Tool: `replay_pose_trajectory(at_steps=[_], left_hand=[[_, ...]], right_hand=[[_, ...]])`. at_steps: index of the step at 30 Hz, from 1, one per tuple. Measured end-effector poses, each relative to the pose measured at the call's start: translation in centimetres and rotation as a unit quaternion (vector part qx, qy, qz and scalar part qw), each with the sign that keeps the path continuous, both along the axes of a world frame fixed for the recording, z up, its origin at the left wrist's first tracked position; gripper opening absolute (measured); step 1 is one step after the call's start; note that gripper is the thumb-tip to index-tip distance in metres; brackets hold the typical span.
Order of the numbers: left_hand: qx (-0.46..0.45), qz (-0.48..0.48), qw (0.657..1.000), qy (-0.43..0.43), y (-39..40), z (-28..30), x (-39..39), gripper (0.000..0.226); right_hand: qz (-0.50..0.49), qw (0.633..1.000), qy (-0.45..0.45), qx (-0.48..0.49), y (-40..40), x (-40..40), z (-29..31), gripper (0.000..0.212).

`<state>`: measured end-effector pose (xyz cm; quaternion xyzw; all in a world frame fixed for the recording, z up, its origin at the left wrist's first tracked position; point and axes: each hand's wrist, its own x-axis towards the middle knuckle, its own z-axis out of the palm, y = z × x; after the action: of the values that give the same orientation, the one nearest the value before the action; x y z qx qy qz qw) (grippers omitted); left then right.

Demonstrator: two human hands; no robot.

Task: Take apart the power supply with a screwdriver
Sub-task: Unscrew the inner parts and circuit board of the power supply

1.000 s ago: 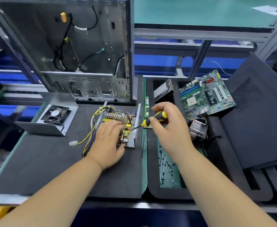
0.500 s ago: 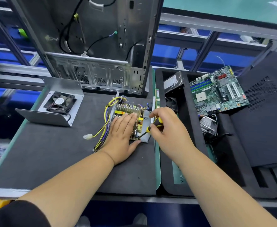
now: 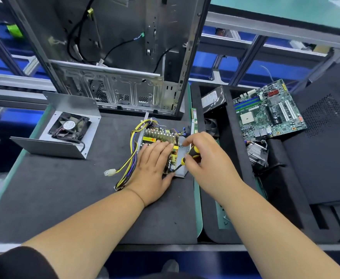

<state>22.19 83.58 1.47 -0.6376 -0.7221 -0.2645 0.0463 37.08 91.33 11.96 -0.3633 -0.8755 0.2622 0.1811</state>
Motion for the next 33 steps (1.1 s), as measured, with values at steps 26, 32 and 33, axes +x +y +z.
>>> replay_pose_trajectory(at_steps=[26, 32, 33], left_hand=[[0.006, -0.013, 1.000, -0.021, 0.0, 0.1, -0.1, 0.079], [-0.001, -0.016, 1.000, -0.025, -0.1, 0.3, -0.1, 0.081], [-0.003, -0.016, 1.000, -0.024, -0.1, 0.3, -0.1, 0.082]], right_hand=[[-0.040, 0.989, -0.126, 0.059, -0.4, -1.4, 1.2, 0.021], [-0.045, 0.983, -0.171, 0.046, 1.1, -2.2, 1.7, 0.013], [-0.026, 0.985, -0.169, 0.036, 1.3, -2.1, 1.8, 0.009]])
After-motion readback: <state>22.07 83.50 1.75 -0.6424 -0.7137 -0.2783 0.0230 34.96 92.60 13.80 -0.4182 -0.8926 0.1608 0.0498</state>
